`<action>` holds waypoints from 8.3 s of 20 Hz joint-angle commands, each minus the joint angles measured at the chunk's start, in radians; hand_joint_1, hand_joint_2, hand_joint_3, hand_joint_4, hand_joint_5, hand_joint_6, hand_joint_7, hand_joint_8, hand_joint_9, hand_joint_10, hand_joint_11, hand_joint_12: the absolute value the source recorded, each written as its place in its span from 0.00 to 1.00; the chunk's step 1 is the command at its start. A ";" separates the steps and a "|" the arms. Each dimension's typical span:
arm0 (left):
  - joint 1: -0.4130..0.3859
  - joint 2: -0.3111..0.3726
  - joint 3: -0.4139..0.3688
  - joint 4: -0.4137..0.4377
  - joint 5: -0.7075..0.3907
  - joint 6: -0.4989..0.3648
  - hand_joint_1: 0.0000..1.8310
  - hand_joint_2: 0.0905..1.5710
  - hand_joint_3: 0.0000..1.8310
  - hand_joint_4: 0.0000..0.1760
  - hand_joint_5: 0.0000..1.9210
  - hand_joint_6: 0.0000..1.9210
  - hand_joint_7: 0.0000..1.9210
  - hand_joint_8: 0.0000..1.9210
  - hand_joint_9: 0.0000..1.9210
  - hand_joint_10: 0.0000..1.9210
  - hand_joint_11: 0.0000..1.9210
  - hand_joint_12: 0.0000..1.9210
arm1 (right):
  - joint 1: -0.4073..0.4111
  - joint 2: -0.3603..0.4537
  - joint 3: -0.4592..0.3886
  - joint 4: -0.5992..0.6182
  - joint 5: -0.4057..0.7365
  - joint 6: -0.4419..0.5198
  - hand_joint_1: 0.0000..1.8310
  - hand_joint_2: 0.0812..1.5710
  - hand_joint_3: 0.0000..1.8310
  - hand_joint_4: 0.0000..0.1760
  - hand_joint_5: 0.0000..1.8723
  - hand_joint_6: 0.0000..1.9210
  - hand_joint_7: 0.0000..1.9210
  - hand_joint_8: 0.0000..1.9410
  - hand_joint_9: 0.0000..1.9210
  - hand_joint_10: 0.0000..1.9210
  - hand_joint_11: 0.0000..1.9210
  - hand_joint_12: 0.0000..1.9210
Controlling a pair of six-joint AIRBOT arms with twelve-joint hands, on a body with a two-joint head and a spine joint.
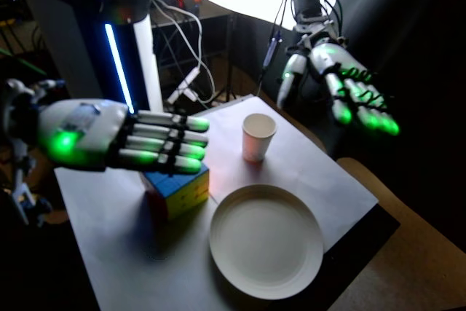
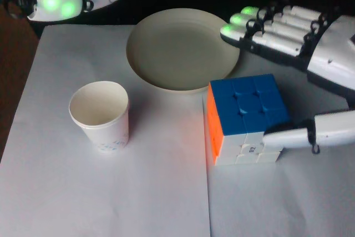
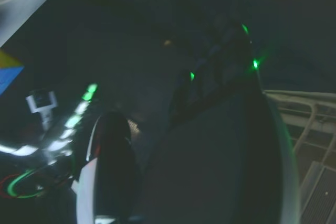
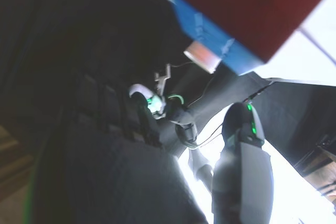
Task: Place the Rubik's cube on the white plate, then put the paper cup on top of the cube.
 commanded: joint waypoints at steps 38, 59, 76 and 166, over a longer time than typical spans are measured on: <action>0.002 0.005 0.003 -0.032 -0.131 0.000 0.12 0.82 0.00 0.69 0.04 0.00 0.00 0.00 0.00 0.00 0.00 0.25 | 0.206 -0.154 0.159 0.048 0.101 0.023 0.67 0.69 0.00 0.00 0.11 0.80 0.16 0.93 0.23 1.00 0.29 1.00; 0.008 -0.002 0.021 -0.057 -0.149 0.000 0.18 0.83 0.00 0.56 0.06 0.00 0.02 0.00 0.01 0.00 0.00 0.28 | 0.272 -0.493 0.511 0.398 -0.014 0.023 0.54 0.74 0.00 0.00 0.08 0.20 0.13 0.23 0.07 0.58 0.02 0.93; 0.010 -0.002 0.020 -0.060 -0.152 0.000 0.19 0.83 0.00 0.64 0.06 0.00 0.01 0.00 0.01 0.00 0.00 0.29 | 0.252 -0.494 0.509 0.423 -0.014 0.023 0.38 0.73 0.00 0.40 0.00 0.00 0.00 0.00 0.07 0.10 0.00 0.75; 0.306 0.130 -0.191 0.221 -0.139 -0.252 0.60 0.74 0.00 0.55 0.03 0.66 0.03 0.56 0.00 0.74 0.00 0.95 | -0.126 0.025 -0.015 0.386 0.285 -0.164 0.45 0.75 0.00 0.00 0.02 0.55 0.07 0.57 0.05 0.74 0.00 0.91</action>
